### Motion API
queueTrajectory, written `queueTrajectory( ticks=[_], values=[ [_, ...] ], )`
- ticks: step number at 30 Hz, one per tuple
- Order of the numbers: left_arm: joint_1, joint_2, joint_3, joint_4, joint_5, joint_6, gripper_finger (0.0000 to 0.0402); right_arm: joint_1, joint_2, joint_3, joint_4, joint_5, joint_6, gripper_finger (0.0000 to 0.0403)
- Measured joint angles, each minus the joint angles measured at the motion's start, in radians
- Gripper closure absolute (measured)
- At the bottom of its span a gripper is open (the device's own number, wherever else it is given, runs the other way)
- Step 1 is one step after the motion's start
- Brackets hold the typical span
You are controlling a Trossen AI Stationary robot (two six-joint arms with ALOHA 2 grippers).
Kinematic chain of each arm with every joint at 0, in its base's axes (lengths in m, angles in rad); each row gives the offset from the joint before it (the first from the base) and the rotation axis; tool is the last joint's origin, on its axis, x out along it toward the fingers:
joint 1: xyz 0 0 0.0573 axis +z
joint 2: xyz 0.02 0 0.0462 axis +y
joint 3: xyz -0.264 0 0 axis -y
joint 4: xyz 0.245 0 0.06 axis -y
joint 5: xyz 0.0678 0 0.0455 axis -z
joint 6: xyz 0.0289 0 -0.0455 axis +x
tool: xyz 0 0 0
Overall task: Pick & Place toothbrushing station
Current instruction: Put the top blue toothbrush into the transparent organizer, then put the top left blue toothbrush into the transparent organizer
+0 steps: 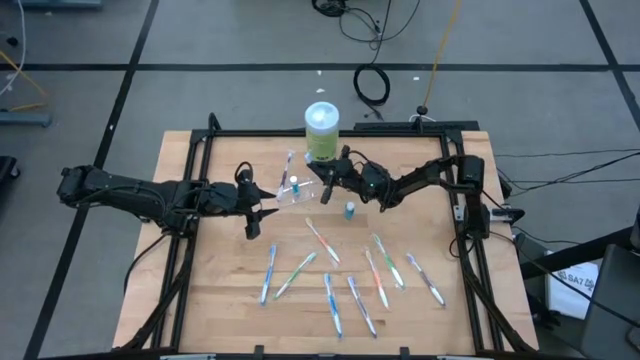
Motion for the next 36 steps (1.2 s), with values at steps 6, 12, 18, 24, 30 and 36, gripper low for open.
queueTrajectory(
  ticks=[6, 12, 18, 24, 30, 36],
  values=[
    [0.000, 0.000, 0.000, 0.000, 0.001, -0.020, 0.0215, -0.005, 0.000, 0.000, -0.144, 0.068, 0.050, 0.0381],
    [0.000, 0.000, 0.000, -0.001, 0.001, -0.027, 0.0215, -0.010, 0.000, 0.000, -0.148, 0.072, 0.061, 0.0361],
    [0.000, 0.000, 0.000, -0.001, 0.001, -0.023, 0.0215, -0.011, 0.000, -0.001, -0.167, 0.072, 0.083, 0.0317],
    [0.000, 0.000, 0.000, -0.001, 0.001, -0.030, 0.0215, -0.013, 0.000, -0.002, -0.173, 0.072, 0.098, 0.0260],
    [0.000, 0.000, 0.000, 0.001, 0.001, -0.025, 0.0215, 0.000, -0.062, -0.002, -0.206, 0.066, 0.051, 0.0218],
    [0.000, 0.000, 0.000, 0.001, 0.001, -0.084, 0.0215, 0.058, -0.206, -0.002, -0.386, 0.064, -0.023, 0.0207]
  ],
)
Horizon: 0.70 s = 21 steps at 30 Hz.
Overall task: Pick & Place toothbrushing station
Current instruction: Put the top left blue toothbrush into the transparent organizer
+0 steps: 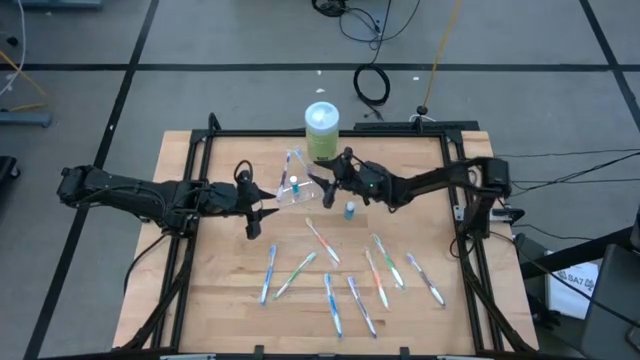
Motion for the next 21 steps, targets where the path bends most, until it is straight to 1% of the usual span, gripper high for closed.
queueTrajectory(
  ticks=[3, 6, 11, 13, 17, 21],
  values=[
    [0.000, 0.000, 0.000, -0.003, 0.006, -0.080, 0.0215, 0.039, -0.071, 0.000, -0.127, 0.001, -0.013, 0.0207],
    [0.000, 0.000, 0.000, -0.018, 0.053, -0.165, 0.0215, 0.080, -0.139, 0.000, -0.260, 0.000, -0.010, 0.0206],
    [-0.001, 0.000, 0.000, -0.084, 0.203, -0.335, 0.0215, 0.136, -0.221, 0.000, -0.439, 0.000, -0.008, 0.0206],
    [-0.010, 0.008, 0.000, -0.097, 0.239, -0.392, 0.0215, 0.154, -0.236, 0.000, -0.472, 0.000, -0.008, 0.0206],
    [-0.051, 0.051, 0.000, -0.112, 0.244, -0.479, 0.0215, 0.181, -0.242, 0.000, -0.505, 0.000, -0.008, 0.0206],
    [-0.104, 0.139, 0.000, -0.122, 0.245, -0.562, 0.0215, 0.187, -0.244, 0.000, -0.496, 0.001, -0.014, 0.0206]
  ],
)
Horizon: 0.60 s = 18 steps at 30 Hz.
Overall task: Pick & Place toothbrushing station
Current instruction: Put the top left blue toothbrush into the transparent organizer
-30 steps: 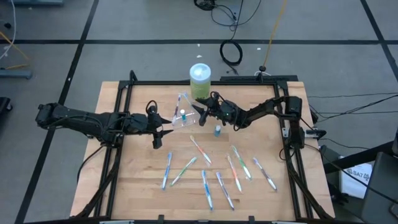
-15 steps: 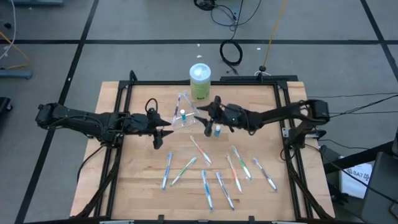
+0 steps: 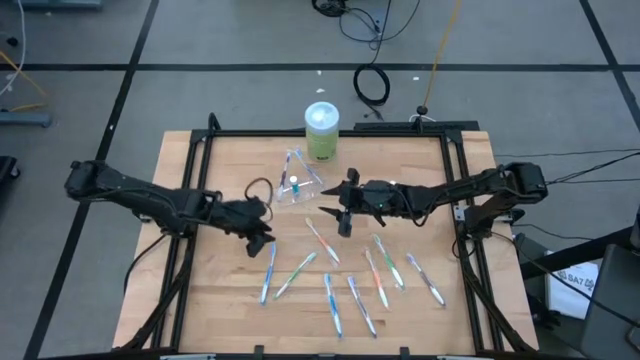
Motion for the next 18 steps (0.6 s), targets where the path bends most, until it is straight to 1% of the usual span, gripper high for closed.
queueTrajectory(
  ticks=[5, 11, 18],
  values=[
    [-0.046, 0.134, 0.000, -0.002, -0.002, -0.084, 0.0215, -0.003, 0.001, 0.000, 0.015, 0.002, -0.001, 0.0206],
    [-0.062, 0.273, 0.000, 0.003, -0.003, -0.219, 0.0215, -0.003, 0.001, 0.000, 0.014, 0.002, -0.005, 0.0206],
    [-0.077, 0.375, 0.000, 0.052, -0.005, -0.265, 0.0215, -0.003, 0.001, 0.000, 0.014, 0.002, -0.005, 0.0206]
  ],
)
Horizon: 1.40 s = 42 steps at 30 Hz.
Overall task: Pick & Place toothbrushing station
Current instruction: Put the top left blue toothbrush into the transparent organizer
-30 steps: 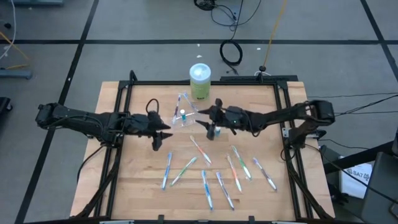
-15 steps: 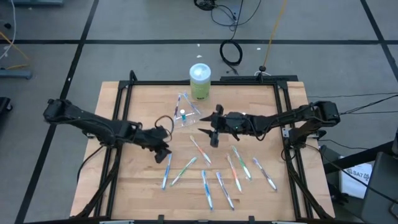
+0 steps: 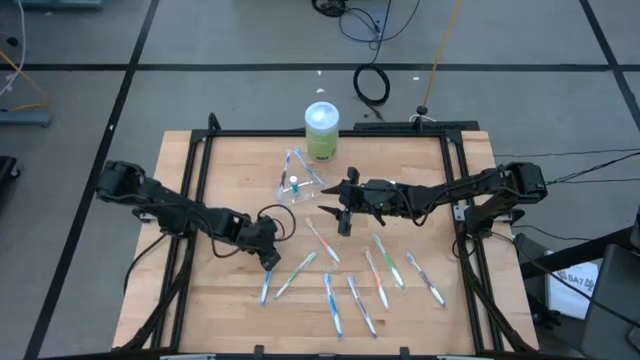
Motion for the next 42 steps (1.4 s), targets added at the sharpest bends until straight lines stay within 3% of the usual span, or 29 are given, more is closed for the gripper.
queueTrajectory(
  ticks=[12, 24, 29, 35, 42],
  values=[
    [-0.002, 0.089, 0.004, 0.070, 0.011, 0.005, 0.0222, 0.000, 0.000, 0.000, 0.000, 0.000, 0.000, 0.0206],
    [-0.002, 0.091, 0.002, 0.066, -0.014, 0.007, 0.0360, 0.000, 0.000, 0.000, 0.000, 0.001, 0.003, 0.0206],
    [-0.002, 0.031, -0.003, 0.062, -0.045, 0.016, 0.0374, -0.002, 0.000, 0.000, 0.000, 0.004, 0.029, 0.0206],
    [0.012, -0.185, -0.002, 0.069, -0.183, 0.106, 0.0379, -0.012, 0.000, 0.000, 0.000, 0.004, 0.030, 0.0206],
    [0.044, -0.423, -0.002, 0.251, -0.544, 0.417, 0.0393, -0.018, 0.000, 0.000, 0.016, 0.004, 0.008, 0.0206]
  ],
)
